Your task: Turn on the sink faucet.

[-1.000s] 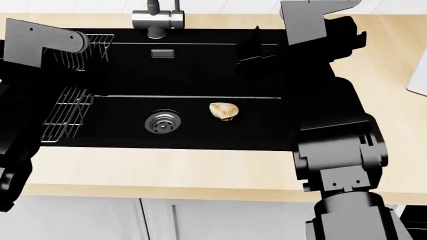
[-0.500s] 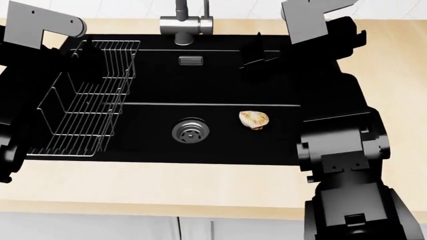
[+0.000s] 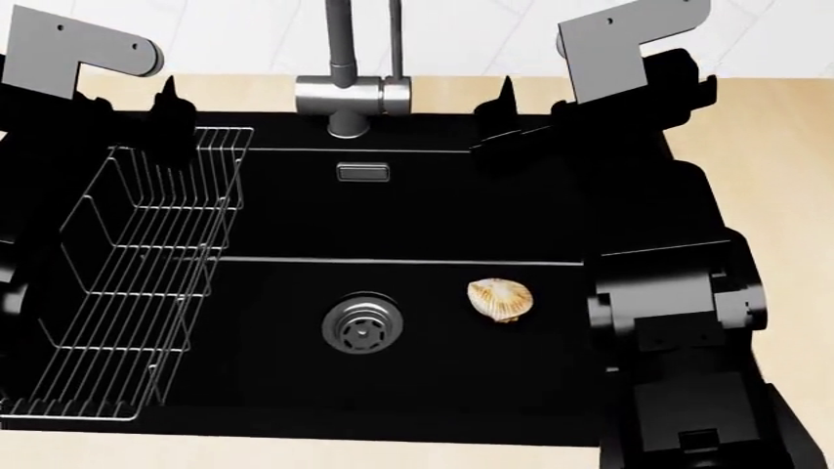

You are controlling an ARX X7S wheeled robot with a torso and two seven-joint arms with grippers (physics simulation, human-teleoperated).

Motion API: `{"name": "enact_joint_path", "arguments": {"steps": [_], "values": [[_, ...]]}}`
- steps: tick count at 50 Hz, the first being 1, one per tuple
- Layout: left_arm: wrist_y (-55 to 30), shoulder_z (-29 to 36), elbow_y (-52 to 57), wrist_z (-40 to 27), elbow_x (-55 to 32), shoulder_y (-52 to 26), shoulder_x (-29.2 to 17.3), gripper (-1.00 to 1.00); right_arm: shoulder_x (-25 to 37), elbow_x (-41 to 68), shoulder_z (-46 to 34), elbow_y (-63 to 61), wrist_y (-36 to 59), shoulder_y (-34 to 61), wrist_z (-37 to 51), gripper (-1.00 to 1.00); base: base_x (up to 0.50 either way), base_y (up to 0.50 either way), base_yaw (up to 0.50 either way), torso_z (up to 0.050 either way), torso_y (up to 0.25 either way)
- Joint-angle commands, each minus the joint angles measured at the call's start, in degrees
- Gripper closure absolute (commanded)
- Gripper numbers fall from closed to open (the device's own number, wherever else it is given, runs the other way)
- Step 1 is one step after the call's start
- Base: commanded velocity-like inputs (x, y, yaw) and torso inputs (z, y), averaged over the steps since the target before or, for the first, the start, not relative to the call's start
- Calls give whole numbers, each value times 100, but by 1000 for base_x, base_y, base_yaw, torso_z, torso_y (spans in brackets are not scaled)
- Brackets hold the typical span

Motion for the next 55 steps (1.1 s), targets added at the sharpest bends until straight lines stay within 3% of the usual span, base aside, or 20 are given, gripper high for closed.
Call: {"name": "enact_joint_path", "arguments": {"steps": [1,16,27,45,47,55], "values": [[69,-112,-31,-110,43,12,-16,-100,27,22,55,-54,43,1,-66,-100,500,0,0,0,0],[1,-77,-28,70,183,-9,-29,-100,44,45,94,-20,85,-57,-46,-100,485,282,0,0,0],[-8,-167,-28,116,149,125,0,-100,208,117,130,-786,587,-430,12,-100,392,15,0,0,0],[44,-375,-31,231,83,266,-55,-100,202,233,192,-900,616,-450,-18,-100,129,0,0,0,0],[248,-494,-32,518,-39,288,-79,-100,198,271,219,-973,621,-454,-33,-100,0,0,0,0,0],[310,-549,-33,491,67,285,-100,-100,78,226,169,-444,318,-195,-93,-100,0,0,0,0,0]]}}
